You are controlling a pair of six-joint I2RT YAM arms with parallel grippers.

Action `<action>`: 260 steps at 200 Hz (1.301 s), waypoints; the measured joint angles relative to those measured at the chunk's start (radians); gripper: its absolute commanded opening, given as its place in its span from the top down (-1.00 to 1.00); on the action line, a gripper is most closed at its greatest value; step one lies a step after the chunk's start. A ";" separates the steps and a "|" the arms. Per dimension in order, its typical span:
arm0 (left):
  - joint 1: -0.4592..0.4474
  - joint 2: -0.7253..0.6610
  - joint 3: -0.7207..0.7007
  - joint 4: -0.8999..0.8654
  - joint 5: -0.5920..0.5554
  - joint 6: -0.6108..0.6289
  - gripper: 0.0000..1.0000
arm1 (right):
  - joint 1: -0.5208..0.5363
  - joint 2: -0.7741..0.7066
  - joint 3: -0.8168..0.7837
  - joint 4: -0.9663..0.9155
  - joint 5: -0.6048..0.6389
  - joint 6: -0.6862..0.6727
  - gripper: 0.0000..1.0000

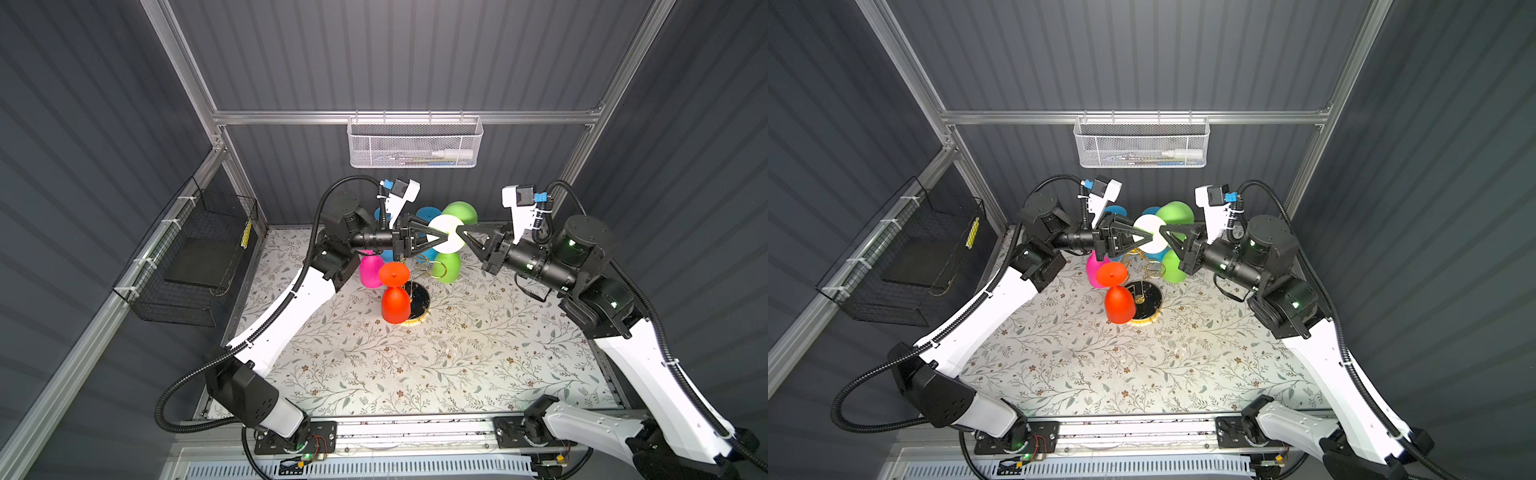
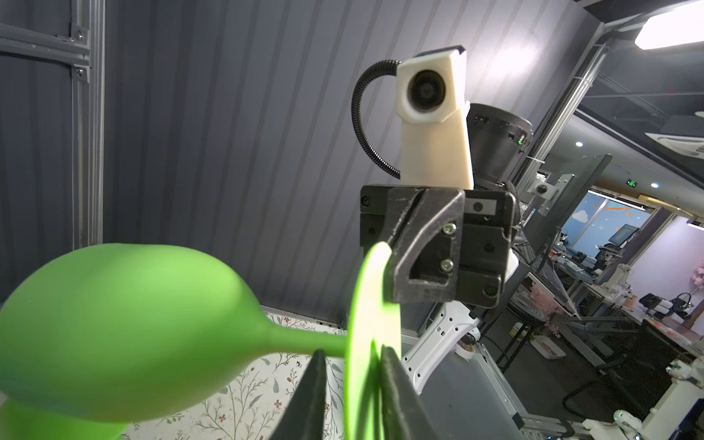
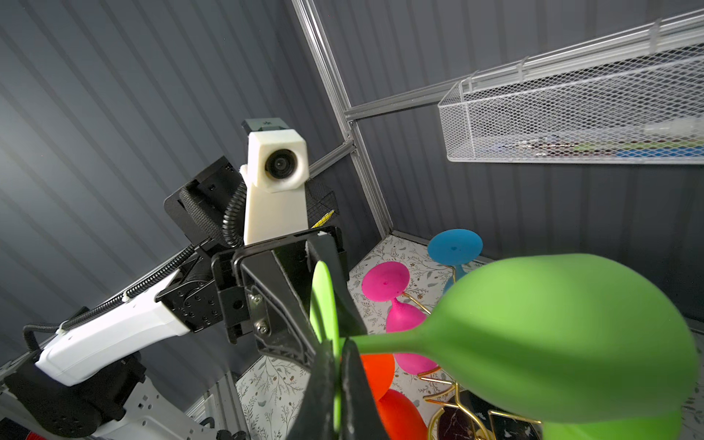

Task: Take the wine glass off the wine glass rack
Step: Pick up the wine glass from the wine glass rack.

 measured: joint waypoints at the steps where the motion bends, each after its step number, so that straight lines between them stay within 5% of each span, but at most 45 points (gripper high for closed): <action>1: 0.000 0.000 0.000 0.001 0.000 -0.003 0.66 | 0.000 0.000 0.000 0.000 0.000 0.000 1.00; 32: 0.005 0.000 0.000 0.037 0.011 -0.047 1.00 | -0.001 0.000 0.000 0.010 0.007 -0.006 1.00; 52: 0.008 0.000 0.000 0.055 0.019 -0.098 1.00 | 0.000 0.000 0.000 0.018 0.003 -0.021 1.00; 81: 0.005 0.008 0.000 0.098 0.025 -0.161 1.00 | 0.001 -0.003 0.000 0.019 0.007 -0.017 0.28; 116: -0.001 0.046 0.039 0.137 0.025 -0.241 1.00 | 0.002 -0.018 -0.016 -0.013 0.059 -0.051 -0.23; 189: 0.019 0.070 0.094 0.080 -0.029 -0.317 1.00 | 0.002 -0.241 -0.245 0.012 0.313 -0.285 -0.71; 260: 0.025 0.102 0.126 0.006 -0.047 -0.346 1.00 | 0.001 -0.160 -0.459 0.246 0.385 -0.611 -0.97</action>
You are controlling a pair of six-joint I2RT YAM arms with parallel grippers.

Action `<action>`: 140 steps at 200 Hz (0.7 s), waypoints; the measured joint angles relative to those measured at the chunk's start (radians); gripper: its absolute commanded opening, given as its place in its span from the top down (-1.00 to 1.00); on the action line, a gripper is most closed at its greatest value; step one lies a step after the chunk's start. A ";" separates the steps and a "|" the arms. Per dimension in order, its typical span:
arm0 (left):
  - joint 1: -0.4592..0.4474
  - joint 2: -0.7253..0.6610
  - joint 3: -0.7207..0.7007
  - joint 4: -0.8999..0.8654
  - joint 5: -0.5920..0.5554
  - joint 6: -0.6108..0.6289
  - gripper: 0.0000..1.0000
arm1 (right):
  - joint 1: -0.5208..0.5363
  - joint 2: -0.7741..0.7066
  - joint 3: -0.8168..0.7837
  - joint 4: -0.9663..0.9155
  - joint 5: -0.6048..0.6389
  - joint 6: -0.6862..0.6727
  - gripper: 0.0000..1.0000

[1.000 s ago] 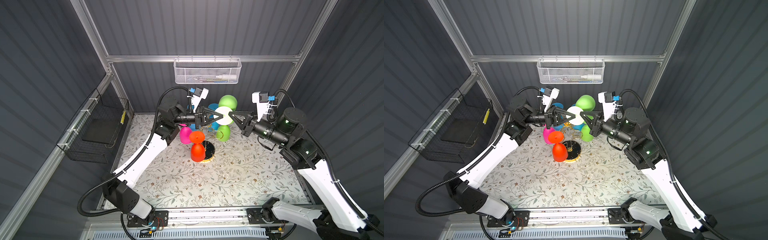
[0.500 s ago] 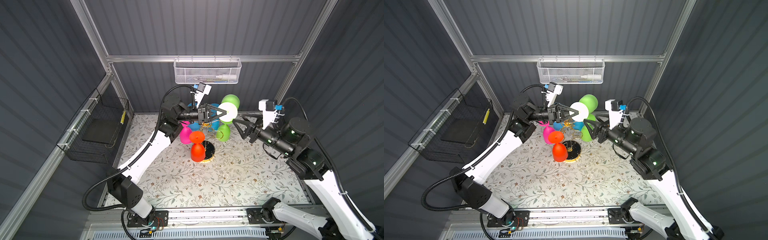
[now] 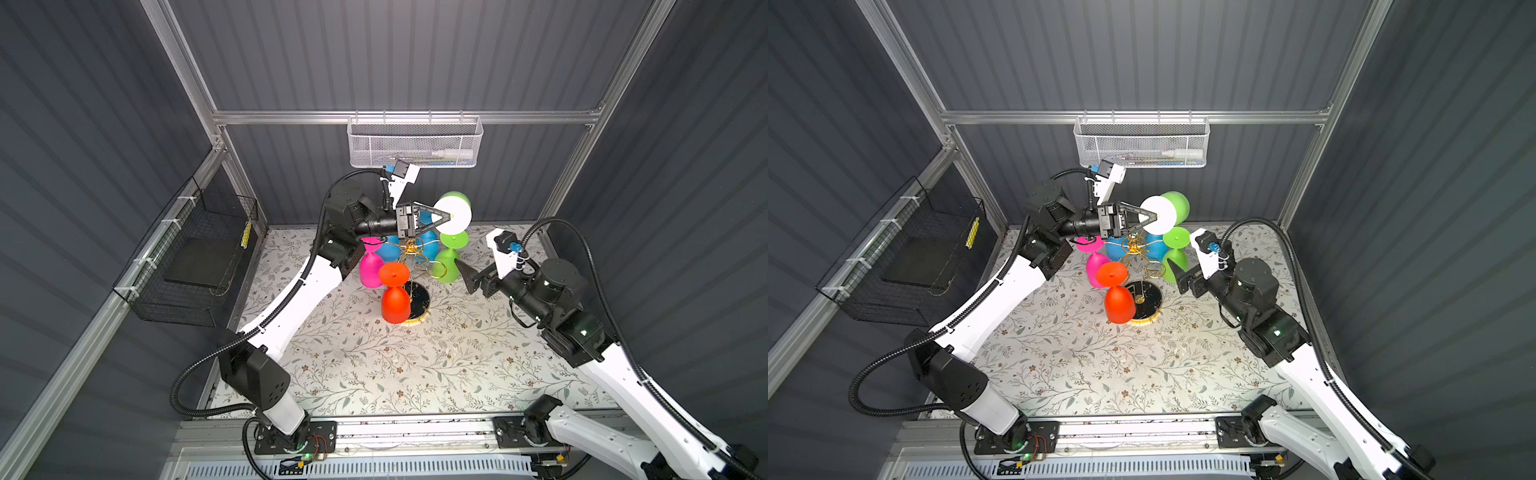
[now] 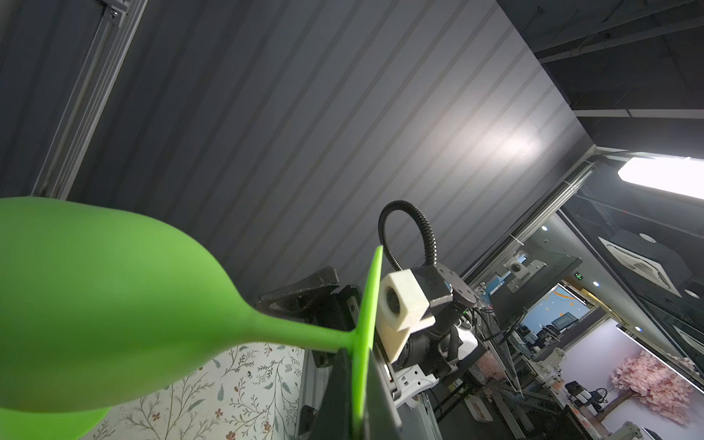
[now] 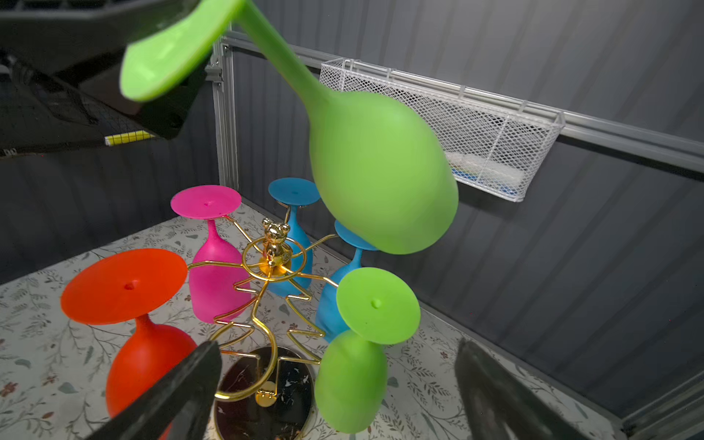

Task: Take the wine glass off the wine glass rack
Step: Pick up the wine glass from the wine glass rack.

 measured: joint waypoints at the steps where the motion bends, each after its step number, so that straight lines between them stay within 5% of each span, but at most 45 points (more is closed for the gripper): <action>1: 0.000 0.000 0.001 -0.003 0.000 0.000 1.00 | 0.000 0.004 0.000 0.005 -0.001 -0.005 -0.97; 140: 0.014 0.001 0.041 -0.107 0.009 -0.015 1.00 | -0.144 0.098 0.017 0.246 -0.309 -0.062 -0.97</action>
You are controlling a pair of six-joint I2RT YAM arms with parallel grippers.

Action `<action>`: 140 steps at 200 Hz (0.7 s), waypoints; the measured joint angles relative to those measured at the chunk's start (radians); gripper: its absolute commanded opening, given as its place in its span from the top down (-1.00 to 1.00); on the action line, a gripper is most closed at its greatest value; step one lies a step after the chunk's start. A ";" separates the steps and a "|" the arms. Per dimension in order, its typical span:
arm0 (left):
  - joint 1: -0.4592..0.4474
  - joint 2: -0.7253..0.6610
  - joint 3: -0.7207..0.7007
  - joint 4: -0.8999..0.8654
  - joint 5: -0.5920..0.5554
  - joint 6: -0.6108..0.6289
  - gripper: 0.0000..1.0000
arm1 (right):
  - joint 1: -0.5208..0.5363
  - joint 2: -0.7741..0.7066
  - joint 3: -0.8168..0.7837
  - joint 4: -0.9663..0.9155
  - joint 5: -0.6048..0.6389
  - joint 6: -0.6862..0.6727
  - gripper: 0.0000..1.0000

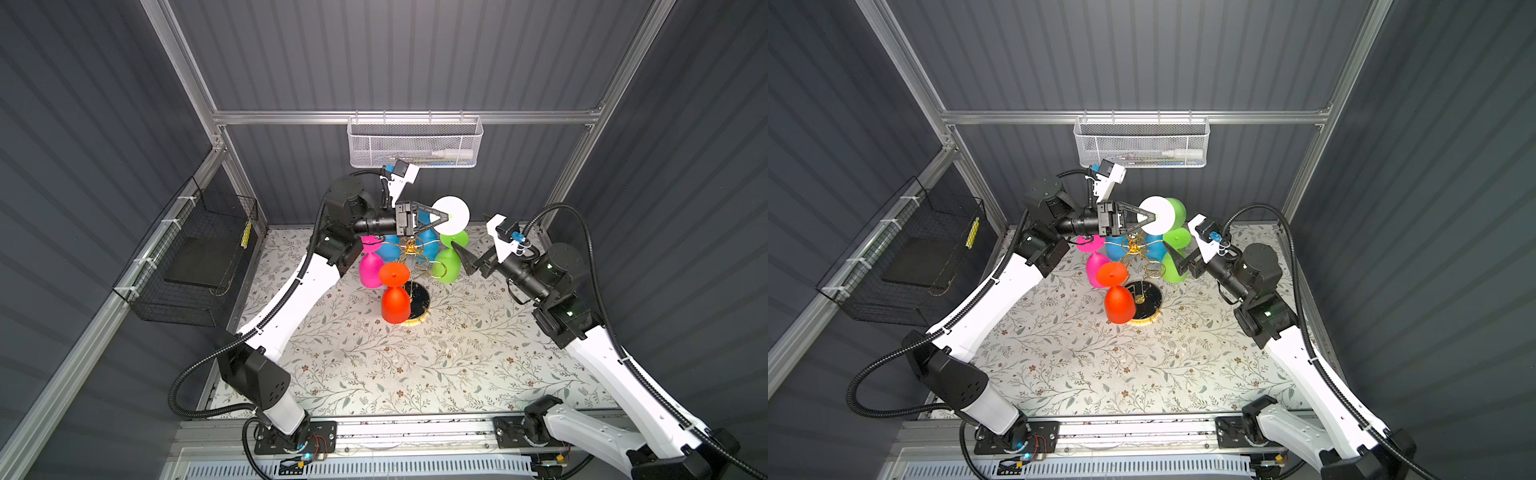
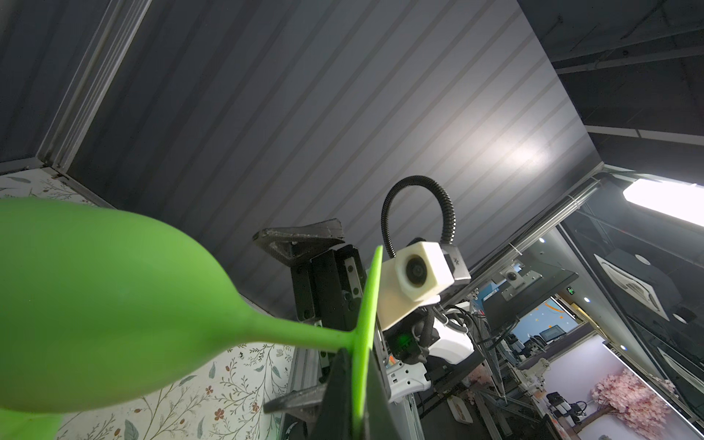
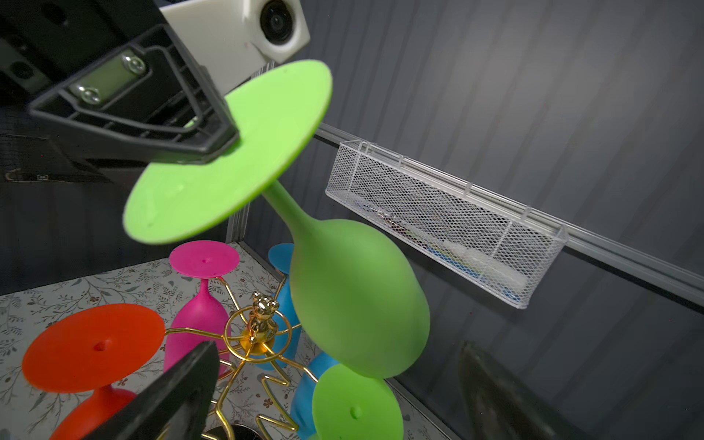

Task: Take the wine glass off the wine glass rack
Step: Pick up the wine glass from the wine glass rack.

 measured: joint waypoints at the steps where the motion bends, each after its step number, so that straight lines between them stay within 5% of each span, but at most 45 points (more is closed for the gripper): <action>1: 0.000 0.000 0.000 0.000 0.000 0.000 1.00 | -0.001 0.002 0.002 0.000 -0.005 0.000 -0.98; 140: 0.000 0.017 0.030 0.001 0.056 -0.081 1.00 | -0.044 0.184 0.116 -0.006 -0.118 -0.012 -0.97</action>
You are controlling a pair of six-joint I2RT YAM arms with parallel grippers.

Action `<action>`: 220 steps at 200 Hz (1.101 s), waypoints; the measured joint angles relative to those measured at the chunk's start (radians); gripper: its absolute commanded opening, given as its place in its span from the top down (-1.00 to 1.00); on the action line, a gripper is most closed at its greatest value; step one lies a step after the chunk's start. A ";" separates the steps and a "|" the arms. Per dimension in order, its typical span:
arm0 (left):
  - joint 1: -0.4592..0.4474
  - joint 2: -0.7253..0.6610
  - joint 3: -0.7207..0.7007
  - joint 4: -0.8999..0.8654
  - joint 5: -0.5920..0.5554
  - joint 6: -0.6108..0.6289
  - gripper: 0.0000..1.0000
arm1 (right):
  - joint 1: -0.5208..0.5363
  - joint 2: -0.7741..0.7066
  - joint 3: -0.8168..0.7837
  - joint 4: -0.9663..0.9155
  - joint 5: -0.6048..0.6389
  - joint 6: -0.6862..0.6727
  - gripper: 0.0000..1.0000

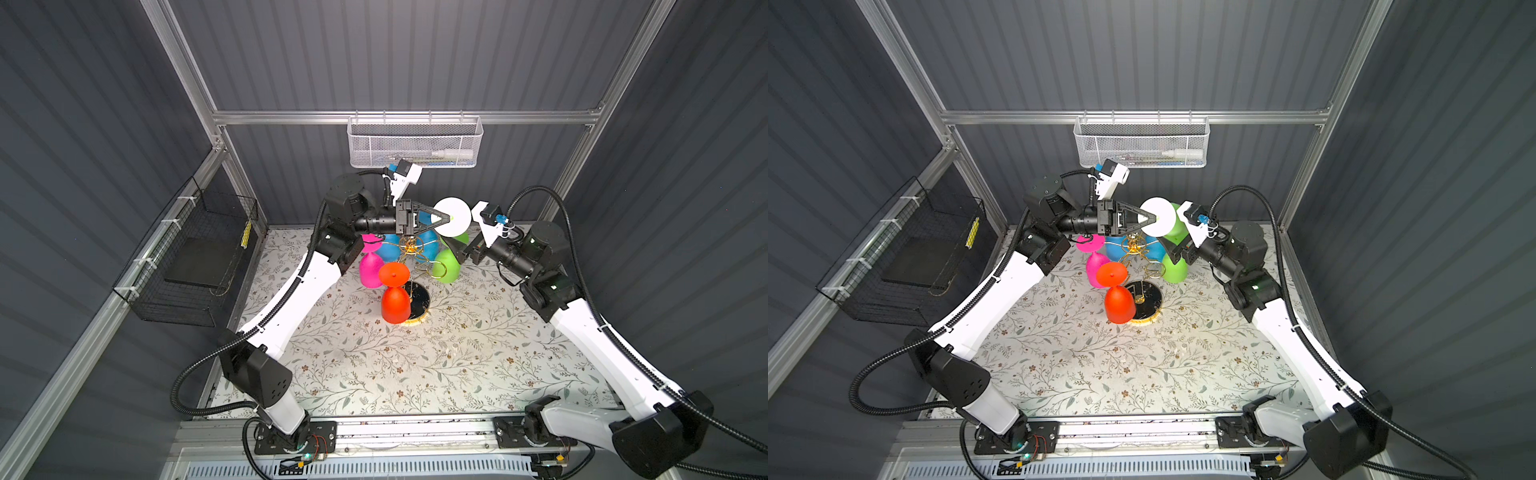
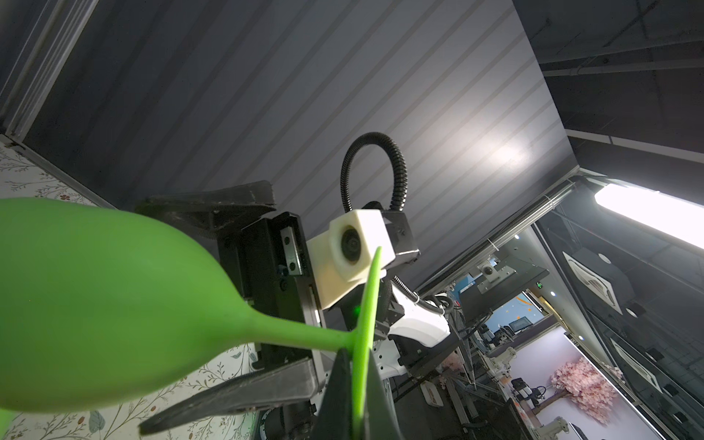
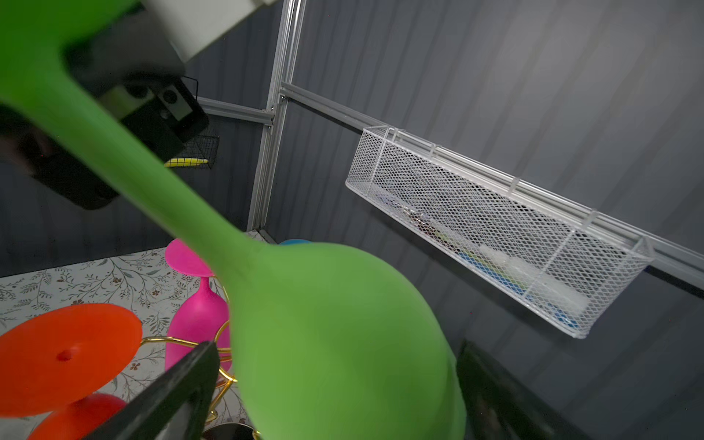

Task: Take the wine glass off the wine glass rack
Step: Pick up the wine glass from the wine glass rack.

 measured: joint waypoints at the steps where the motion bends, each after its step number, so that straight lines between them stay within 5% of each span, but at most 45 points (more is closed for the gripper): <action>1: 0.000 0.000 0.000 0.000 0.000 0.000 1.00 | 0.000 0.001 0.000 0.000 0.000 0.000 -0.97; 146: 0.000 0.014 0.000 0.131 0.052 -0.134 1.00 | -0.001 0.022 0.024 0.009 0.034 0.005 -0.94; 220: 0.006 0.023 -0.008 0.208 0.053 -0.197 0.95 | 0.025 0.021 0.031 0.013 0.084 -0.014 -0.74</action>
